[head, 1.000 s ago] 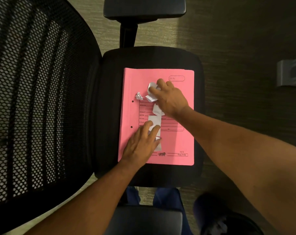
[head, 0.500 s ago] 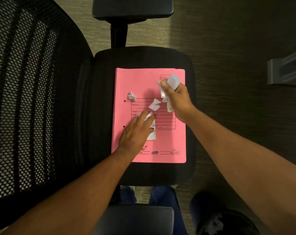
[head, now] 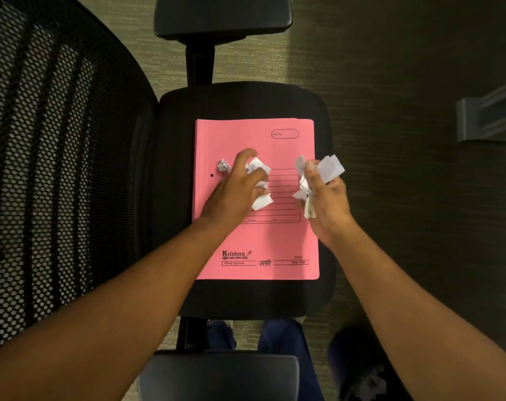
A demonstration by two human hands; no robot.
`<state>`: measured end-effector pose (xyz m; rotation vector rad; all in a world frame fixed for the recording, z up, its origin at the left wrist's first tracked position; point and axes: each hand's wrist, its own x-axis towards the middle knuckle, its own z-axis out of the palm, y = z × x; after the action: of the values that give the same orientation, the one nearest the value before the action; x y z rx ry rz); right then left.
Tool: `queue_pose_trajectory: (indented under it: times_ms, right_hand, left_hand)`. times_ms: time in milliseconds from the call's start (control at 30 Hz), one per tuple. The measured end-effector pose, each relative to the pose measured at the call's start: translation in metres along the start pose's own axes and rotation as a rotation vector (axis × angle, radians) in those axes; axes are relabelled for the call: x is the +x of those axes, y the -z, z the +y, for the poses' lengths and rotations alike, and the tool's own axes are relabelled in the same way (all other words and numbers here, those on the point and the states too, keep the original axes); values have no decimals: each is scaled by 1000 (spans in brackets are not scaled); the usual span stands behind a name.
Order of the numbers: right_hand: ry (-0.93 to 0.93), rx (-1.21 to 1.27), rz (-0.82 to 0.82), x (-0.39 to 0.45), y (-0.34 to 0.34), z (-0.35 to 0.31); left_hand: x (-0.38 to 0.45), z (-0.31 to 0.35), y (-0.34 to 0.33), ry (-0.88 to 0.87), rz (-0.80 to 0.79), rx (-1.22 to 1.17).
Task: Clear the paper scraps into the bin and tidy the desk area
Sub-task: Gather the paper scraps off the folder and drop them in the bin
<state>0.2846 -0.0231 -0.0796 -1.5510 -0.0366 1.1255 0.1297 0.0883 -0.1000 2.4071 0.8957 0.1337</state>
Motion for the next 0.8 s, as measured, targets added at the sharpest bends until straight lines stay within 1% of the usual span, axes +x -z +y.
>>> queue_pose_trajectory:
  times_ms: [67,100,167,267,333,433,500,533,600,700,800]
  right_hand:
    - [3,-11,-16,-5,-2,9]
    - [5,-14,-21,-7,-3,13]
    - [5,-27,-22,-10,-5,20]
    - [15,-43,-39,-14,-10,25]
    - [9,-34,-43,-14,-13,26]
    - [3,-27,-31,-12,-17,24]
    - [4,-29,-25,-12,-18,24]
    - [7,-33,-27,-13,-19,24]
    - [15,-50,-46,-14,-18,25]
    - [7,-45,-50,-17,-20,26]
    - [-14,-10,-34,-20,-22,25]
  left_hand:
    - [12,2,-2,-6,-115,19]
    - [15,2,-3,-21,-142,27]
    - [14,1,-6,-33,-132,20]
    - [8,1,-5,-4,-107,5]
    - [1,0,-4,37,-40,-49]
    - [-9,0,-1,185,203,-157]
    - [-10,-2,2,340,305,-205]
    - [-8,-4,3,422,307,-239]
    - [-2,-11,2,543,244,-277]
    - [6,-24,-1,599,160,-261]
    - [11,-29,-2,658,188,-344]
